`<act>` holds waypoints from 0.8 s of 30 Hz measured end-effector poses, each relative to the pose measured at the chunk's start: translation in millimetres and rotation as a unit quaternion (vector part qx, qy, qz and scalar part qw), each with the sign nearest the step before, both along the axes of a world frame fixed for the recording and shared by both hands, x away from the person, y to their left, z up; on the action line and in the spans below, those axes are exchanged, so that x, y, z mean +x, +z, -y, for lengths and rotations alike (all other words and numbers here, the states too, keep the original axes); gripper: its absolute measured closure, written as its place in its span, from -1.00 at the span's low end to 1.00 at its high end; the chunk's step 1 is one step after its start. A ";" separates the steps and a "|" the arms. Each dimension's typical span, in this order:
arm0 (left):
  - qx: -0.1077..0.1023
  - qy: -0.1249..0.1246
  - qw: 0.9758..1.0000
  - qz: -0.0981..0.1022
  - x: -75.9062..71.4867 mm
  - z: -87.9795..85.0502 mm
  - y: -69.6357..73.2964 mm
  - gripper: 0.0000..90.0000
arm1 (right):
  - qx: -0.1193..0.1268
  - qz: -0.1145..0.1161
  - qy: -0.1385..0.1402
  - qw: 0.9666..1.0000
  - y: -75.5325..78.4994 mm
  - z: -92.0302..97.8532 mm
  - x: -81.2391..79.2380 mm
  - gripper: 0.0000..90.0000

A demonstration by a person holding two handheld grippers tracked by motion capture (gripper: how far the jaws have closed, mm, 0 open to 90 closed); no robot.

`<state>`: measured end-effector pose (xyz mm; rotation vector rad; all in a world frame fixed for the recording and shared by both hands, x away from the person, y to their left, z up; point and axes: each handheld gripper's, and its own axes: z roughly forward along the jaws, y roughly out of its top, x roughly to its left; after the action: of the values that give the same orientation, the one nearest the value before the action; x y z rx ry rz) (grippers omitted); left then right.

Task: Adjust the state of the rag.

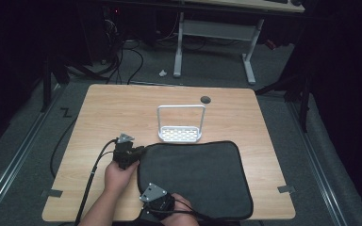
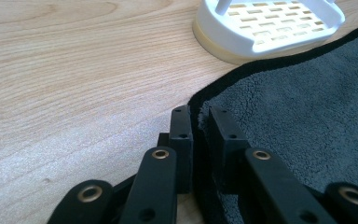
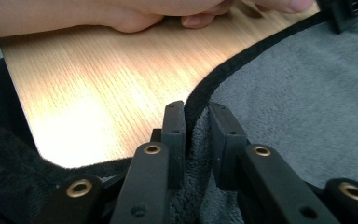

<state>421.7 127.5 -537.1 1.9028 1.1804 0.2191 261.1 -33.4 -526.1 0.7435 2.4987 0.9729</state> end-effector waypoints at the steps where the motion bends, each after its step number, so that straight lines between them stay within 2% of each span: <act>1: 0.000 0.000 1.000 0.000 0.0 0.0 0.0 0.78 | 0.002 0.006 -0.002 1.000 1.3 1.3 -1.0 0.78; 8: -0.012 0.006 1.000 -0.011 1.0 -4.0 0.0 0.82 | 0.014 0.032 0.002 0.999 10.7 6.7 -5.2 0.81; 10: -0.021 0.006 1.000 -0.012 0.3 -6.5 1.1 0.82 | 0.023 0.038 0.003 0.999 13.6 6.9 -7.0 0.81; 11: -0.033 0.008 0.999 -0.013 0.1 -8.6 1.5 0.83 | 0.024 0.042 0.002 0.999 15.1 6.8 -8.2 0.81; 15: -0.074 0.037 0.996 -0.015 -2.9 -20.1 3.6 0.83 | 0.040 0.060 -0.002 0.997 22.7 6.8 -10.6 0.80; 17: -0.102 0.060 0.993 -0.018 -5.2 -25.5 3.2 0.83 | 0.042 0.064 0.000 0.997 26.2 5.2 -10.6 0.80; 19: -0.112 0.071 0.991 -0.019 -6.7 -28.7 3.1 0.84 | 0.046 0.067 0.001 0.997 28.8 1.4 -10.5 0.80; 24: -0.121 0.081 0.989 -0.007 -10.0 -45.5 12.3 0.84 | 0.064 0.072 0.008 0.995 33.5 -13.0 -11.0 0.80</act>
<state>411.7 173.0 -524.9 1.6017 1.3096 0.1433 250.1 -20.4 -492.6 0.6666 2.3397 1.1590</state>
